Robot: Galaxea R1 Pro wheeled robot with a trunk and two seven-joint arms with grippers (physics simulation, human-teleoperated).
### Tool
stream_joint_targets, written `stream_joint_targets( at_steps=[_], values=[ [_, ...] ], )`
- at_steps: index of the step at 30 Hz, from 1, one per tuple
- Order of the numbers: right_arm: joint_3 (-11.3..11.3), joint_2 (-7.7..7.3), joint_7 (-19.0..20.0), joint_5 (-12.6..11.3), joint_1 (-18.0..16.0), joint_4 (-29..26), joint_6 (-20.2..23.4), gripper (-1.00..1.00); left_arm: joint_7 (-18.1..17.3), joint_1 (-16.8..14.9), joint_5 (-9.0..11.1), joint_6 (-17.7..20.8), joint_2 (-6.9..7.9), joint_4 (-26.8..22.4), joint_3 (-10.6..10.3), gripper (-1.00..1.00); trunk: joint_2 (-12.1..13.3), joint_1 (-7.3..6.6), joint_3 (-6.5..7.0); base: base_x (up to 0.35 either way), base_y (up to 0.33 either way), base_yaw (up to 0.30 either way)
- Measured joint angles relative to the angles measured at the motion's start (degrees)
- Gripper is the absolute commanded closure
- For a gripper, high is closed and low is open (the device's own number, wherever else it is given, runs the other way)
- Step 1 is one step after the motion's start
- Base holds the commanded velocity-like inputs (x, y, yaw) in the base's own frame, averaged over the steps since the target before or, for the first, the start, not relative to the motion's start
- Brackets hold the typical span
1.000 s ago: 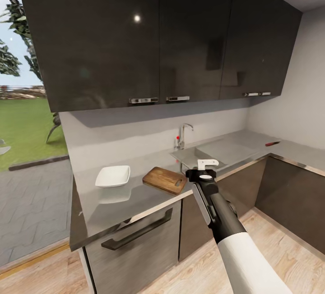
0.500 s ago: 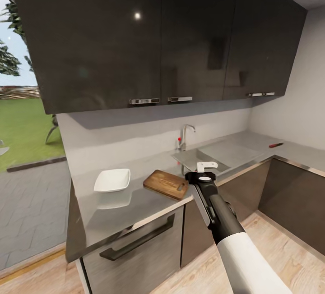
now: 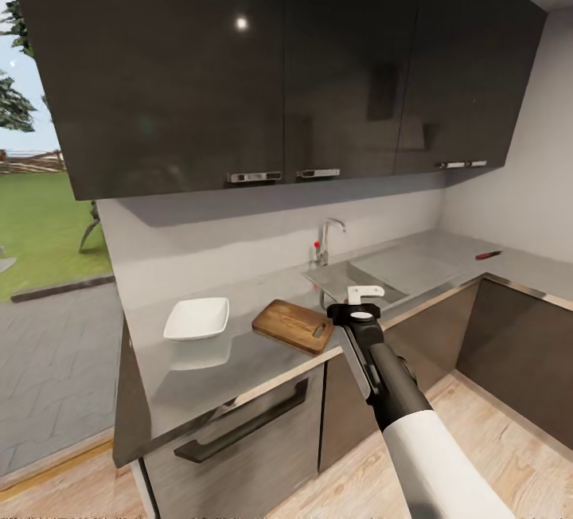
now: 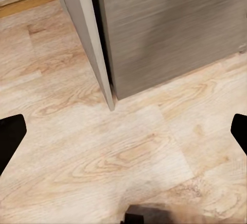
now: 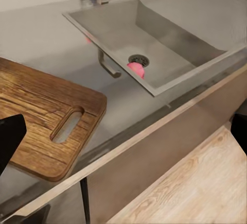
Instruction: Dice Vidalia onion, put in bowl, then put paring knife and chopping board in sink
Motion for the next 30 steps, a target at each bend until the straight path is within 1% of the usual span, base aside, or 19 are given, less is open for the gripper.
stream_joint_targets(
  at_steps=[3, 6, 10, 30],
  values=[
    [-0.5, 0.00, 0.0, 0.0, 0.0, 0.0, 0.0, -1.00, 0.0, 0.0, 0.0, 0.0, 0.00, 0.0, 0.0, -1.00, 0.0, 0.00, -0.22, 0.000, 0.000, 0.000],
    [-2.2, 0.00, 0.1, 0.0, 0.0, 0.0, 0.0, -1.00, 0.0, 0.0, 0.0, 0.0, 0.00, 0.0, 0.0, -1.00, 0.0, 0.00, -0.46, 0.000, 0.000, 0.000],
    [-3.7, 0.00, 0.1, -0.1, 0.0, 0.0, 0.0, -1.00, 0.0, 0.0, 0.0, 0.0, 0.00, 0.1, 0.0, -1.00, 0.0, 0.00, -0.79, 0.000, 0.000, 0.000],
    [-4.0, 0.00, 0.2, -0.1, 0.0, 0.0, 0.0, -1.00, 0.0, 0.0, 0.0, 0.0, 0.00, 0.1, 0.0, -1.00, 0.0, -0.01, -2.45, 0.010, 0.000, 0.000]
  ],
)
